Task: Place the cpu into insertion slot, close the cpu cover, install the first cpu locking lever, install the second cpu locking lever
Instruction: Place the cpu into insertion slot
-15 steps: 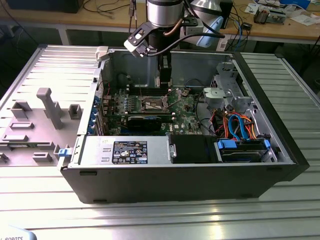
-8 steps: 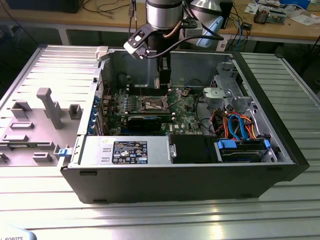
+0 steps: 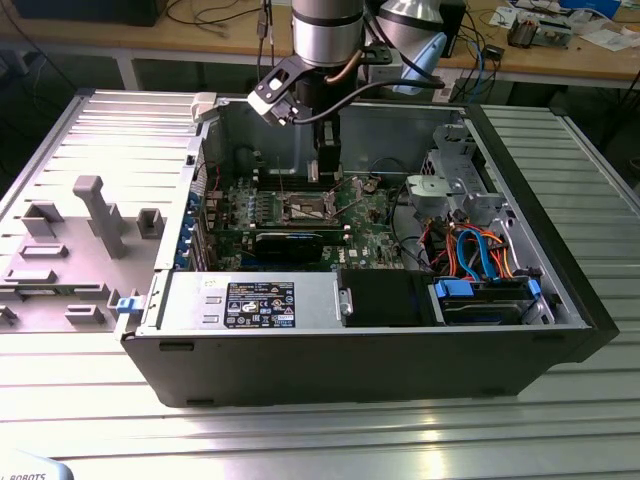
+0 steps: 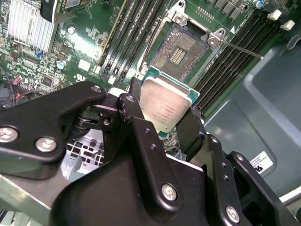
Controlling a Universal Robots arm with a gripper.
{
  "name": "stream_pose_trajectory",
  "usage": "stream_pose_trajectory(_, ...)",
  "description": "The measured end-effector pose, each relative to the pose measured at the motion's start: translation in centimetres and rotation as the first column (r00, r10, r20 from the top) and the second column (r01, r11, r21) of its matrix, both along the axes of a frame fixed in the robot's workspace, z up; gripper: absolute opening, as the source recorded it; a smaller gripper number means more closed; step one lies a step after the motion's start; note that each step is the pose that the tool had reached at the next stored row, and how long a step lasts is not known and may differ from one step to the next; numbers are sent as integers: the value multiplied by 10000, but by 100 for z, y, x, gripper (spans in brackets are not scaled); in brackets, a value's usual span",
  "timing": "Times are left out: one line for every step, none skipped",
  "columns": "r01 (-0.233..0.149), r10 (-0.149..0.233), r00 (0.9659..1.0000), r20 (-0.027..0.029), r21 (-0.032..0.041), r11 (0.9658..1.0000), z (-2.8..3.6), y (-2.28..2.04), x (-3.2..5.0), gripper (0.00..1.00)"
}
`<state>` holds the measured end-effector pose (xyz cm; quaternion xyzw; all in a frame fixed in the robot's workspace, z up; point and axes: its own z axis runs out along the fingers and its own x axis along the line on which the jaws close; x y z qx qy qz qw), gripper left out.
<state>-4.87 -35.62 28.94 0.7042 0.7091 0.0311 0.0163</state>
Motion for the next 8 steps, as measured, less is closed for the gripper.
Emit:
stream_pose_trajectory(0,0,10000,1,1,10000,-1,0,0,54)
stream_pose_trajectory(0,0,10000,2,2,10000,-1,0,0,54)
stream_pose_trajectory(-1,1,10000,1,2,10000,-2,0,0,54)
stream_pose_trajectory(0,0,10000,1,2,10000,-2,0,0,54)
stream_pose_trajectory(-1,1,10000,1,2,10000,-2,0,0,54)
stream_pose_trajectory(0,0,10000,1,2,10000,-2,0,0,54)
stream_pose_trajectory(0,0,10000,1,2,10000,-2,0,0,54)
stream_pose_trajectory(0,0,10000,1,2,10000,-2,0,0,54)
